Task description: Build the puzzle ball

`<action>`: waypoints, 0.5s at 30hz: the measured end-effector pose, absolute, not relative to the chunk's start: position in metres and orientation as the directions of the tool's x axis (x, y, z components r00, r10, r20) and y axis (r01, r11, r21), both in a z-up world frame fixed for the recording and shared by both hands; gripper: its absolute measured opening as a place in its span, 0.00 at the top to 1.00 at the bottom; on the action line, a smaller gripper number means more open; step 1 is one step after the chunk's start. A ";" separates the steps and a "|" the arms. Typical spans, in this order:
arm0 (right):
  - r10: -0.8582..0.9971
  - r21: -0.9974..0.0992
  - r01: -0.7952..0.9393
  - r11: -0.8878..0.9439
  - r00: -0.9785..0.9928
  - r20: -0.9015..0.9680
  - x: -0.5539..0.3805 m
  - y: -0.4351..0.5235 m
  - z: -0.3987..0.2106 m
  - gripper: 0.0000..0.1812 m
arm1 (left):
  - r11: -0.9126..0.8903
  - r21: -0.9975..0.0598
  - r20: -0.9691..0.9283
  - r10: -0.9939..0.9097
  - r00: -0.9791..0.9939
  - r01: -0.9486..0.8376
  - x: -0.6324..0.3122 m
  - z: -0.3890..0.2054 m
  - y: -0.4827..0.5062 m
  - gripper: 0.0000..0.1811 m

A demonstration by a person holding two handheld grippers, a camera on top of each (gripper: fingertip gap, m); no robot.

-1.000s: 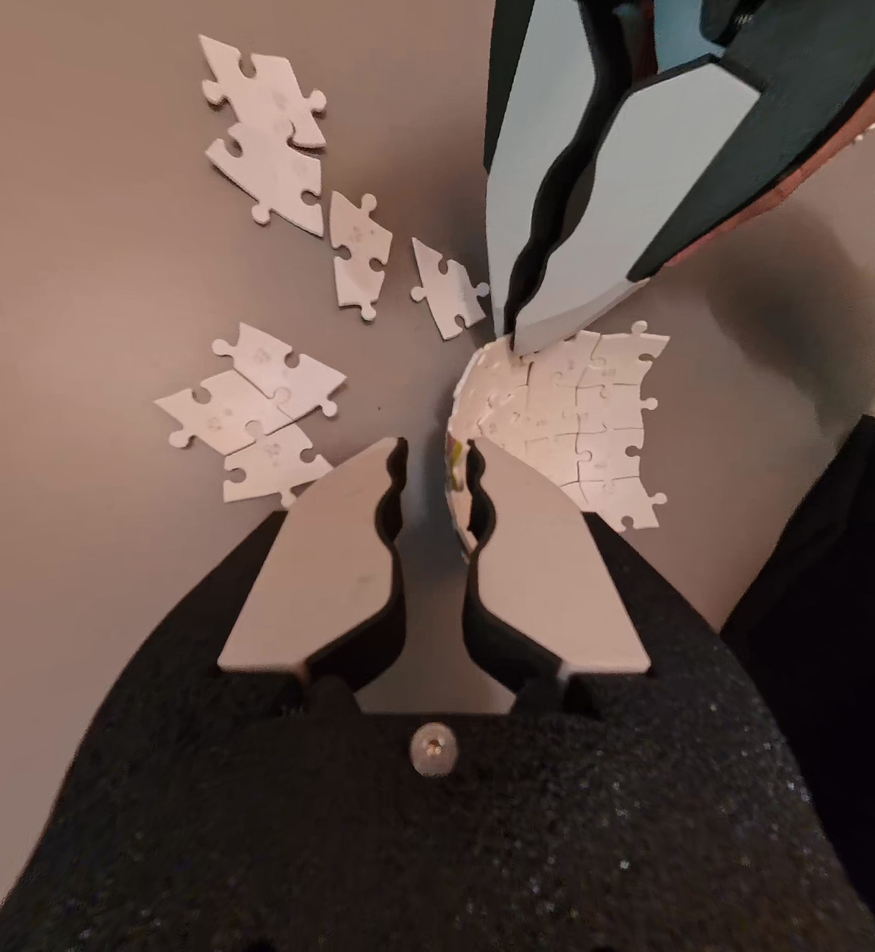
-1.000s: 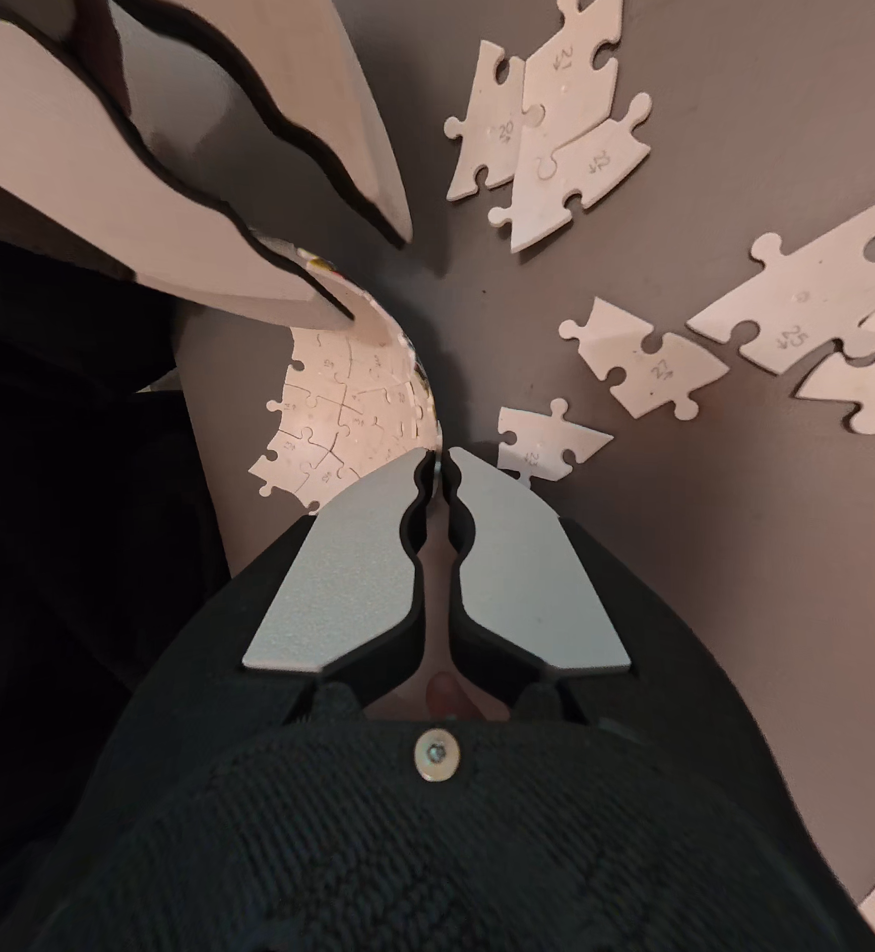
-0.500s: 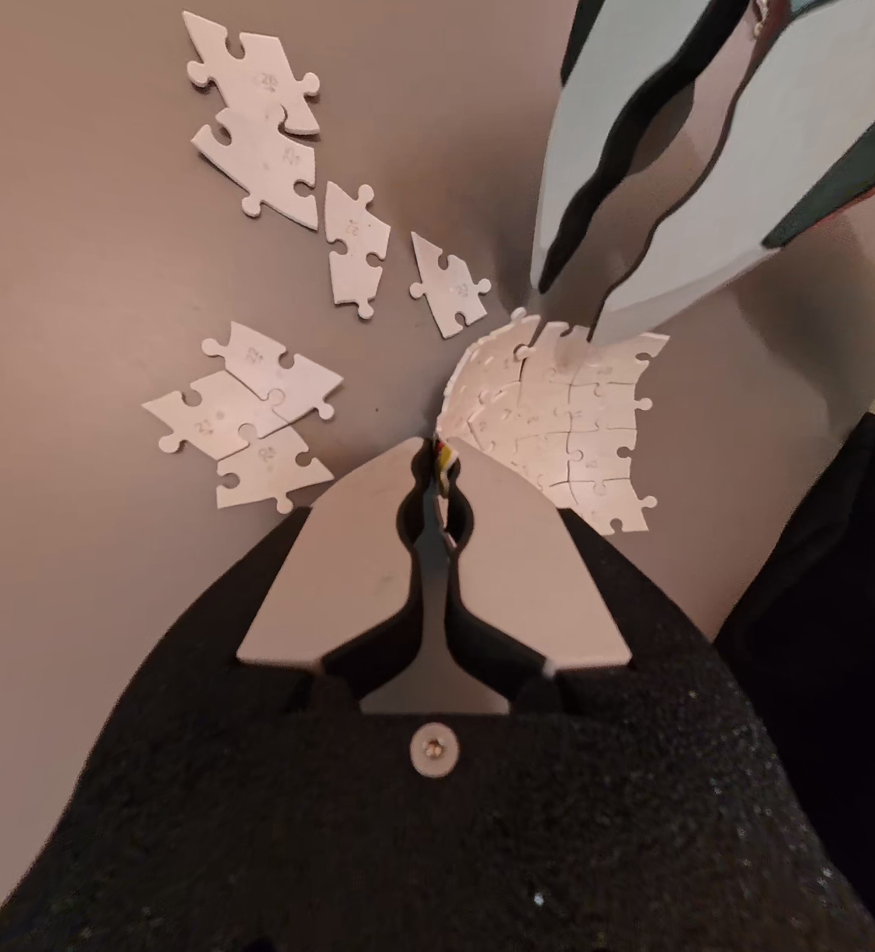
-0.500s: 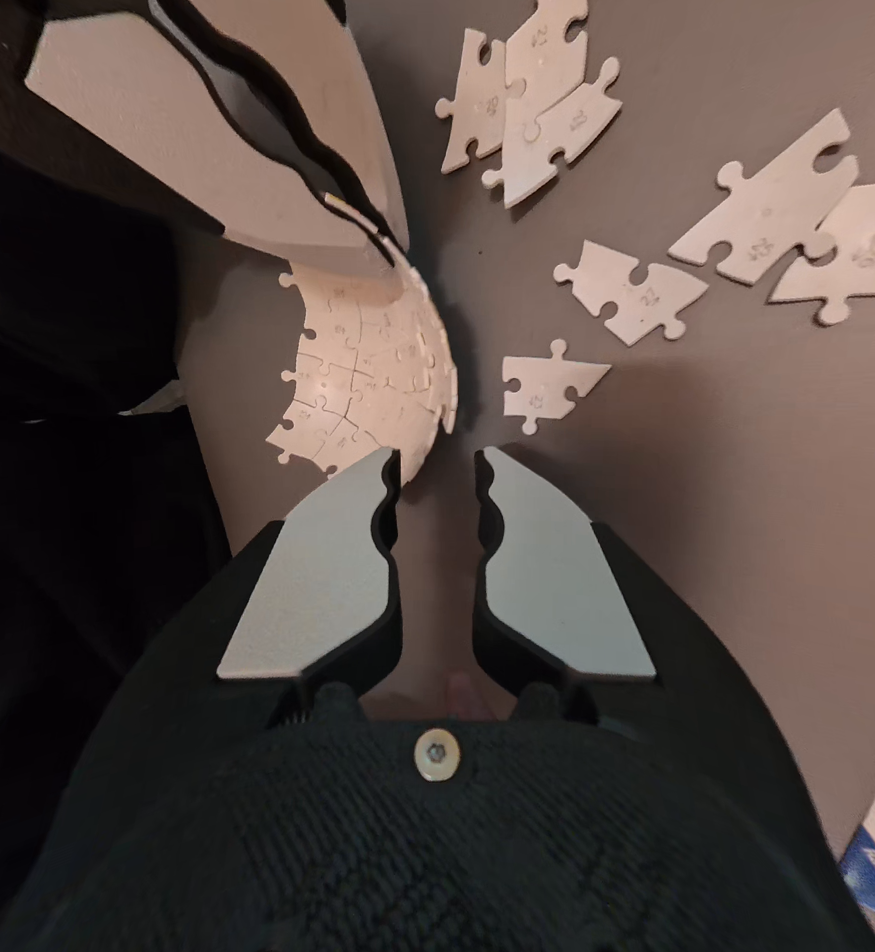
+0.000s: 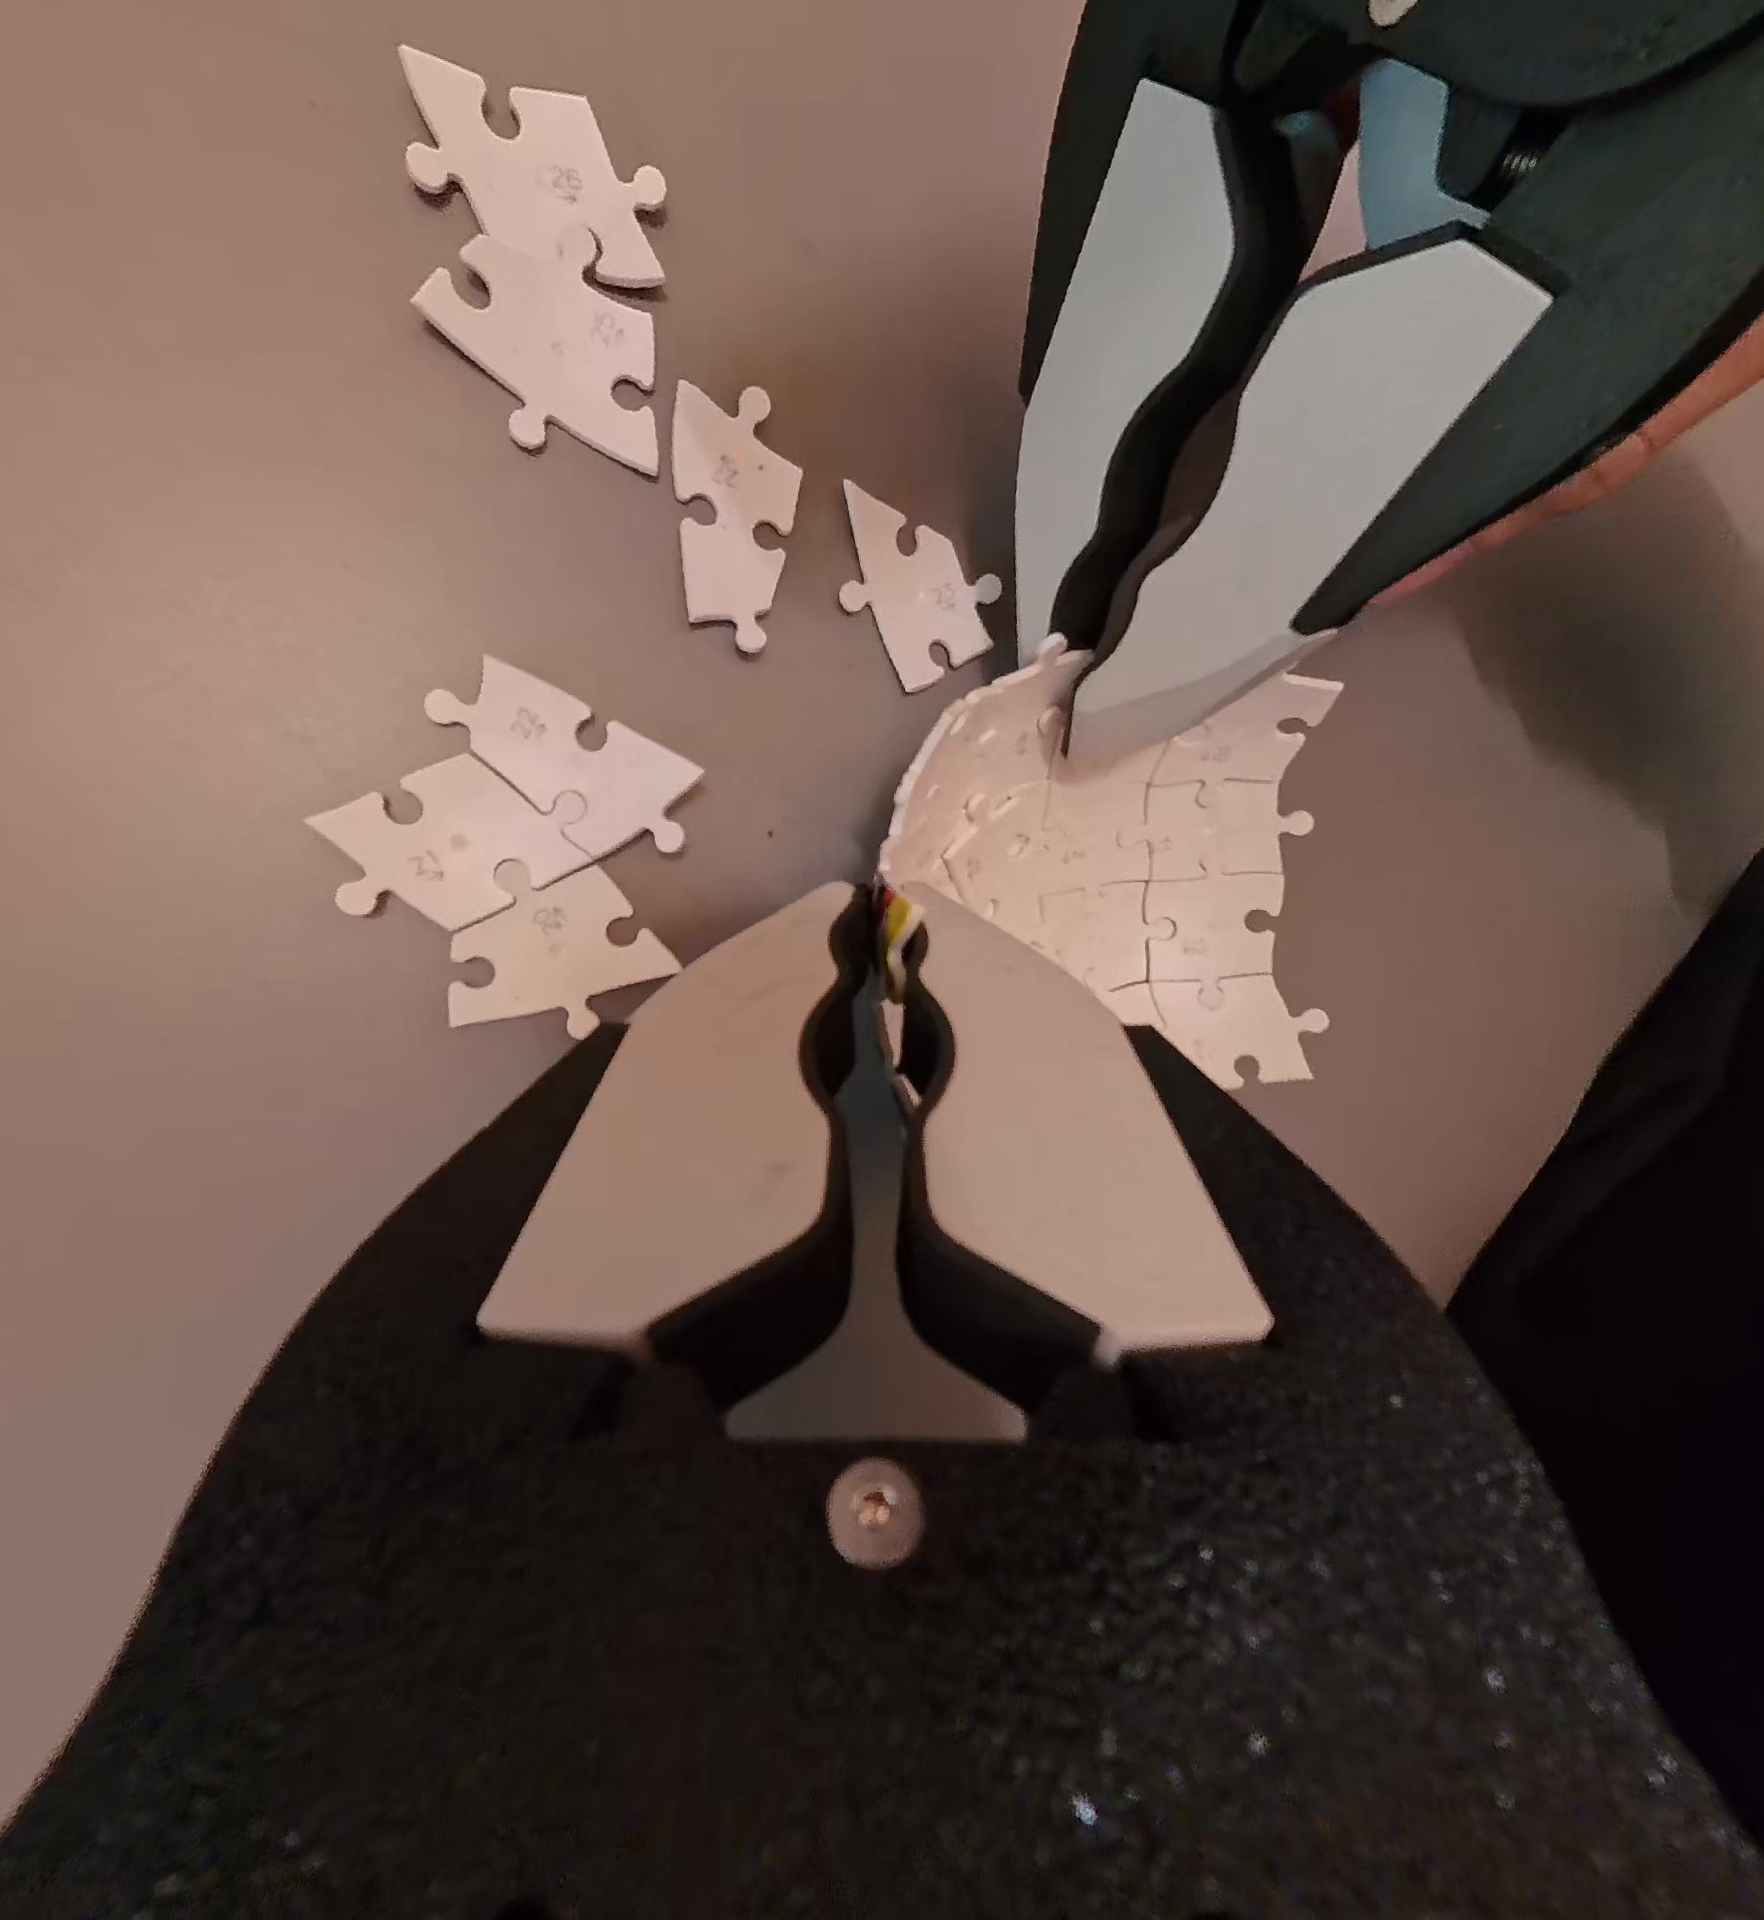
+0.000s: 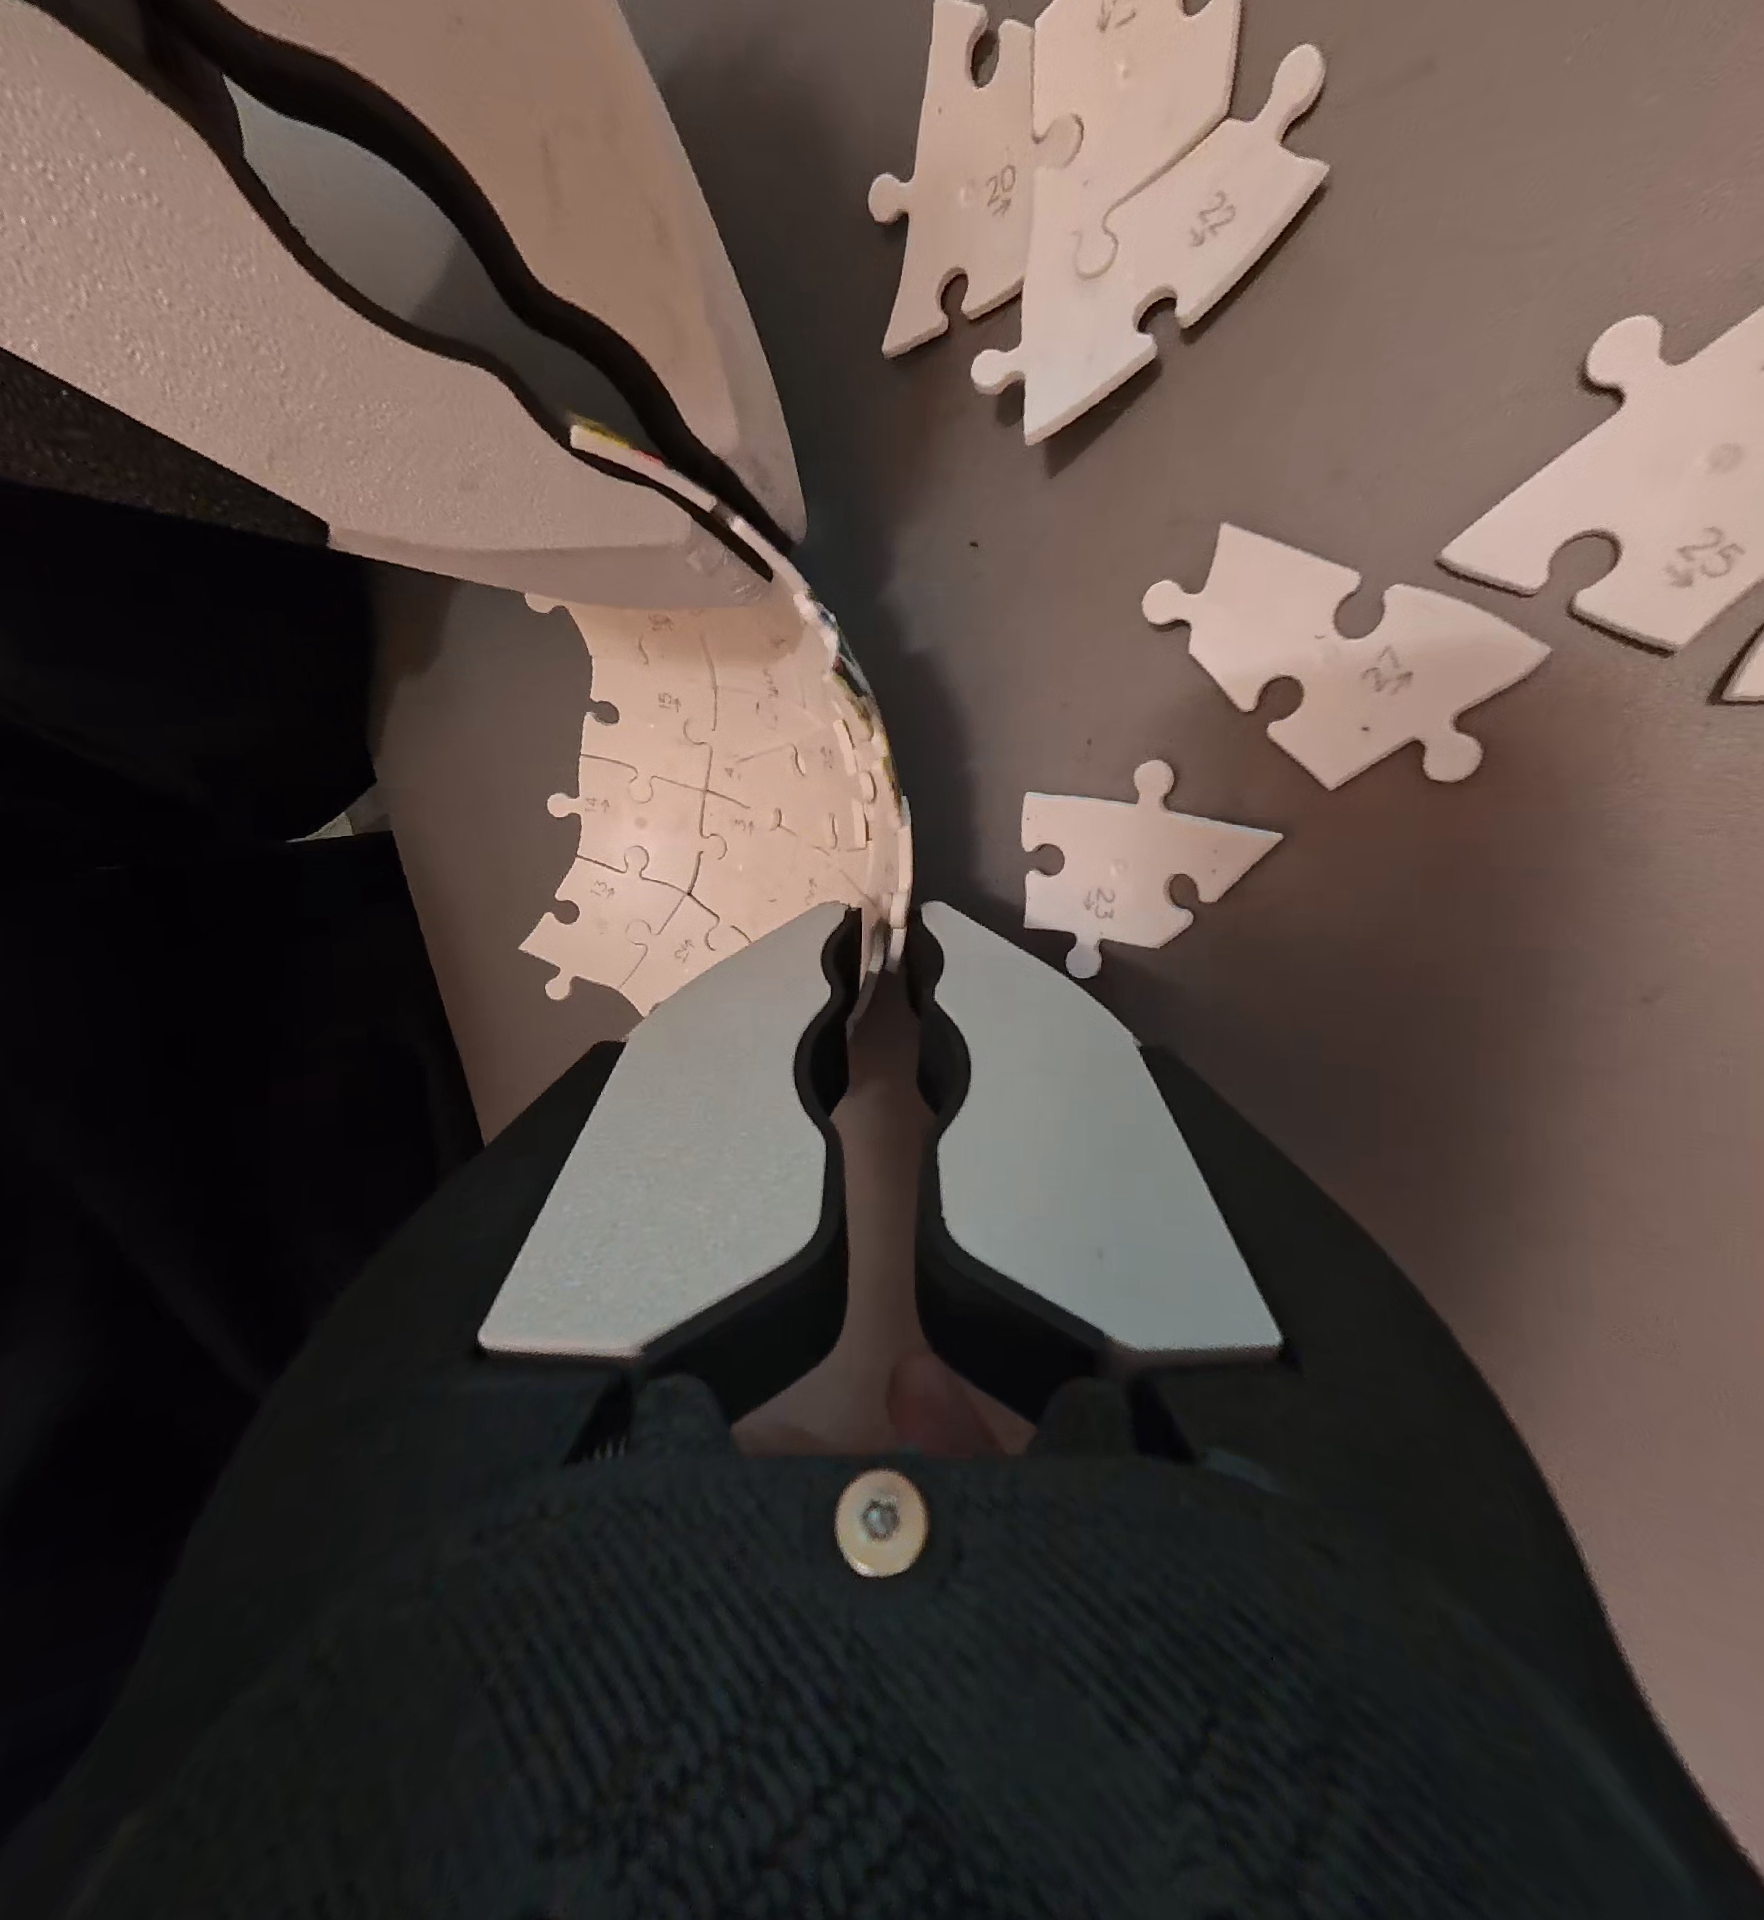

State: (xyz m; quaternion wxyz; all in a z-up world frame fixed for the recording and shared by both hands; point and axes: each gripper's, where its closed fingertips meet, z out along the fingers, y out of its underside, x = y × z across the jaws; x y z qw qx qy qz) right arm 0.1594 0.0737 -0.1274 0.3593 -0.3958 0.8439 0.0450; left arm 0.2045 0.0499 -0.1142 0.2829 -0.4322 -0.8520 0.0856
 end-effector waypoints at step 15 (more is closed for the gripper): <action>-0.617 -0.256 -0.640 0.724 -0.436 -0.655 0.162 0.063 -0.123 0.97 | 0.638 -0.413 0.417 0.767 -0.487 0.650 0.206 -0.111 0.043 0.98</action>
